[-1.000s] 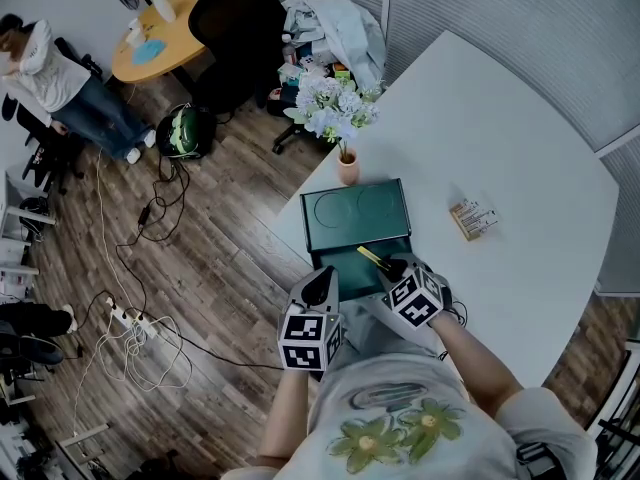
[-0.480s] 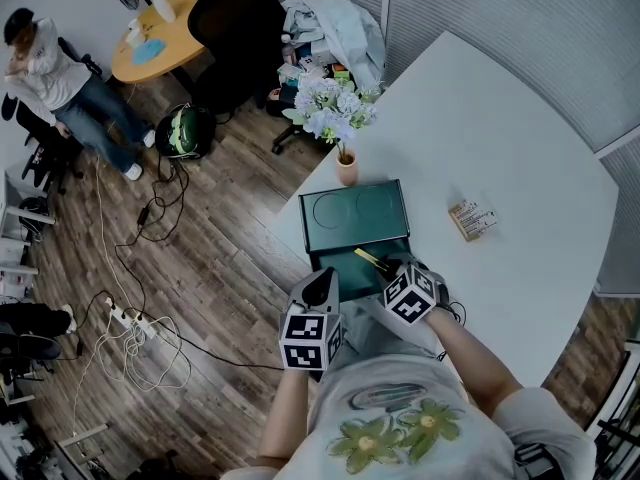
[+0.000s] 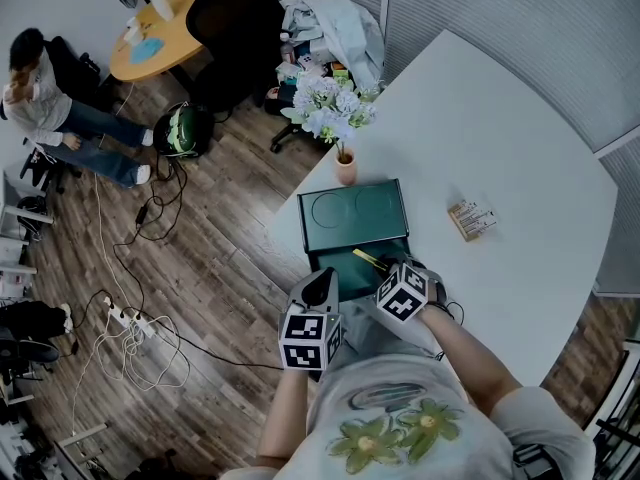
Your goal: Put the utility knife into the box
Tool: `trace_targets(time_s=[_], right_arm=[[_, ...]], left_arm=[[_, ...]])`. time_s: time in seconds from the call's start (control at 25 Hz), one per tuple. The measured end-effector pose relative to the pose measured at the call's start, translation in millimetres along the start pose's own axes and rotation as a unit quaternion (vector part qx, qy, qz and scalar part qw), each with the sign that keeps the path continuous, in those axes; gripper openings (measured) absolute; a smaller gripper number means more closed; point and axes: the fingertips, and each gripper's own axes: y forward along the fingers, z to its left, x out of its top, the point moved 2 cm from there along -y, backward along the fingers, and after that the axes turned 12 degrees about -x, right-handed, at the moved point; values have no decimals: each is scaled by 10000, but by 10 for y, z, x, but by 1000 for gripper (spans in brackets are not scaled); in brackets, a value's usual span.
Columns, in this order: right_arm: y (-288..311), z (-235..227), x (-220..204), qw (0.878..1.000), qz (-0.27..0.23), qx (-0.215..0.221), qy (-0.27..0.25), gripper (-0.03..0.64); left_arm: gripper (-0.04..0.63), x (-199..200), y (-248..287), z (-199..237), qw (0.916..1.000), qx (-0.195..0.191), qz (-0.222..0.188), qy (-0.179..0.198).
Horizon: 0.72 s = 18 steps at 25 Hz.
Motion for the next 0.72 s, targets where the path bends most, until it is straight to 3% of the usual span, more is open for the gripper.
trace_targets(time_s=[0.72], right_arm=[[185, 143, 69, 9981, 209, -13, -575, 74]], left_arm=[[-2, -22, 52, 60, 10000, -48, 84, 2]])
